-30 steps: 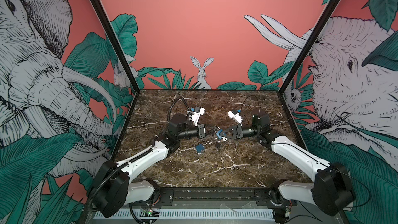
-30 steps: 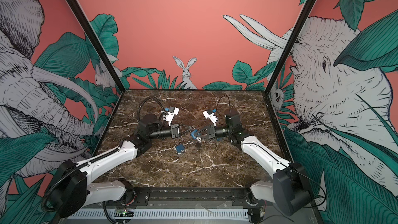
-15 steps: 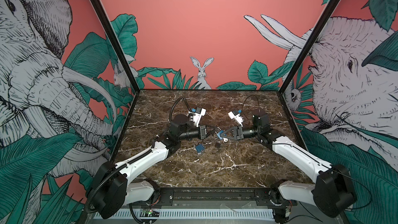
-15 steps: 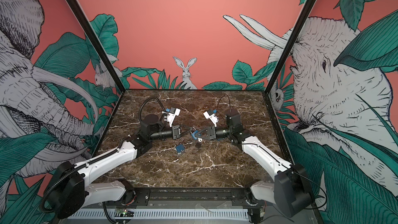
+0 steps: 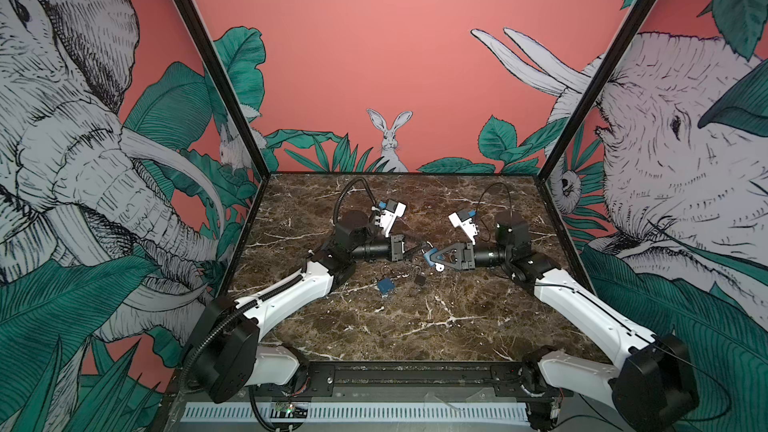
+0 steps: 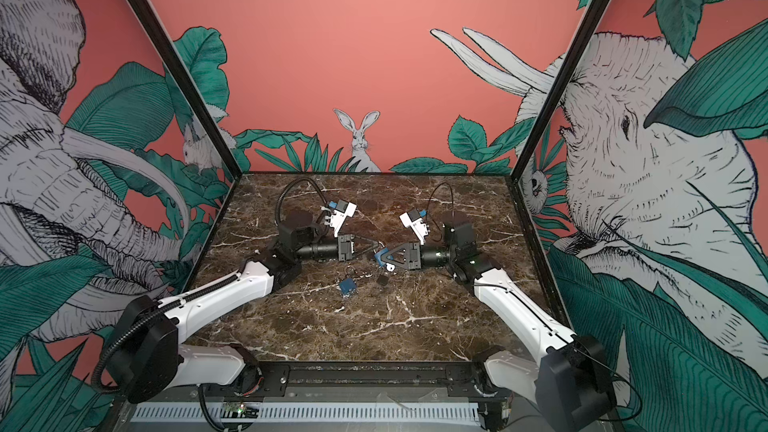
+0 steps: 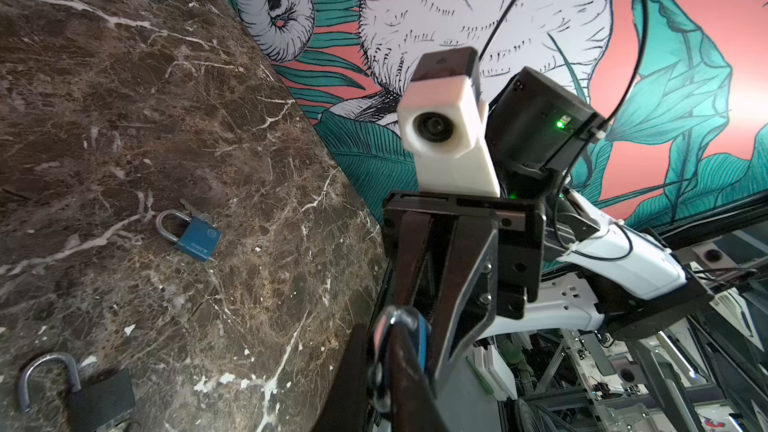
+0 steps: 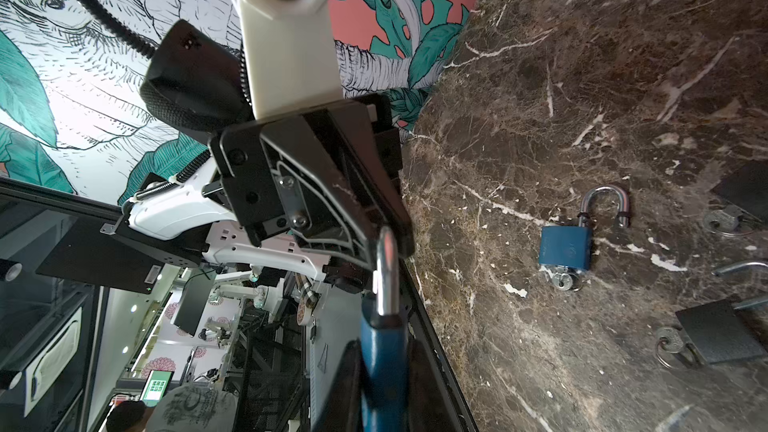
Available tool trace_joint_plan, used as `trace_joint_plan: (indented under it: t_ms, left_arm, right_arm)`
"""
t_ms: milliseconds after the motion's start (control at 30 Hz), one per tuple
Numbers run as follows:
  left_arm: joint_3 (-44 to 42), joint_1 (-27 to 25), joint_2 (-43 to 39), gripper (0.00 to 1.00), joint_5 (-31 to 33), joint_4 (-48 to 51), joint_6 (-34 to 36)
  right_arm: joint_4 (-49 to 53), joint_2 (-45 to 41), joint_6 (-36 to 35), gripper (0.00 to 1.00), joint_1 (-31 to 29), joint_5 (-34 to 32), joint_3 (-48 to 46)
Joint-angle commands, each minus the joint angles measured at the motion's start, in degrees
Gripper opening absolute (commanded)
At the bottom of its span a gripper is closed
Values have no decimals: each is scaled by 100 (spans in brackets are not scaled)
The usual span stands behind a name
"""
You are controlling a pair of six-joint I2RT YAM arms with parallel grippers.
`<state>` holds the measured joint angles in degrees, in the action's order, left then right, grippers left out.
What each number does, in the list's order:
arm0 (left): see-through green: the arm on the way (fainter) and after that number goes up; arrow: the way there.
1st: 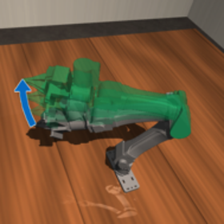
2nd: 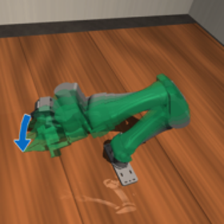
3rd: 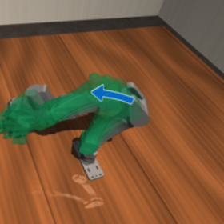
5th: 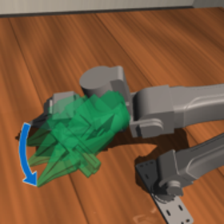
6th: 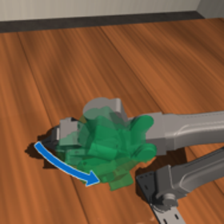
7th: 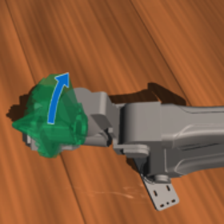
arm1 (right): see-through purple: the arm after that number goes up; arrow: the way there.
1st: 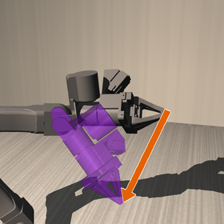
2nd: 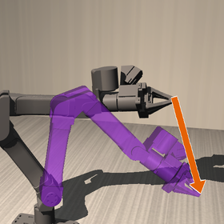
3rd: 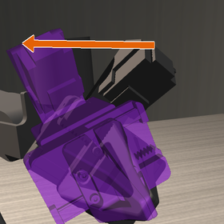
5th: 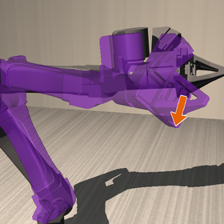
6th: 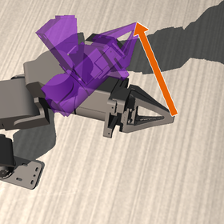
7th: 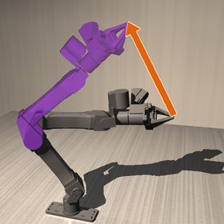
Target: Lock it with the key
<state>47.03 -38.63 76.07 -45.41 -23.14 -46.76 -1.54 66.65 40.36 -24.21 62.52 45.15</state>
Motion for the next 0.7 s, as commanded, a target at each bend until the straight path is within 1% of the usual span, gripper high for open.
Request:
trace_joint_plan:
  t_ms: [0,67,200,267,300,400,433,533,633,667]
  left_arm:
    - [137,-242,-125,14,-984,-162,-224]
    - [129,-232,-151,15,-988,-165,-228]
    - [99,-215,-189,20,-977,-130,-237]
    - [103,-211,-197,21,-996,-130,-228]
    - [97,-206,-197,18,-985,-112,-213]
    - [68,-189,-195,3,-957,-143,-233]
    - [47,-189,-198,0,-950,-171,-254]
    - [15,-189,-202,0,-944,-222,-272]
    - [-93,30,-266,0,-743,-288,-297]
    - [-141,75,-299,0,-626,-297,-315]
  right_arm:
    - [-889,37,-54,0,-23,-729,20]
    - [-928,58,-46,0,-25,-717,25]
    - [-1114,148,71,0,-31,-680,21]
    - [-1187,179,106,0,-24,-677,21]
    - [-1207,175,119,0,-26,-681,21]
    - [-1226,201,130,0,-27,-675,29]
    - [-1242,199,152,0,-28,-671,23]
    - [-1264,211,158,0,-31,-672,29]
    - [-1230,243,162,0,-27,-706,50]
    - [-1214,253,162,12,-27,-709,51]
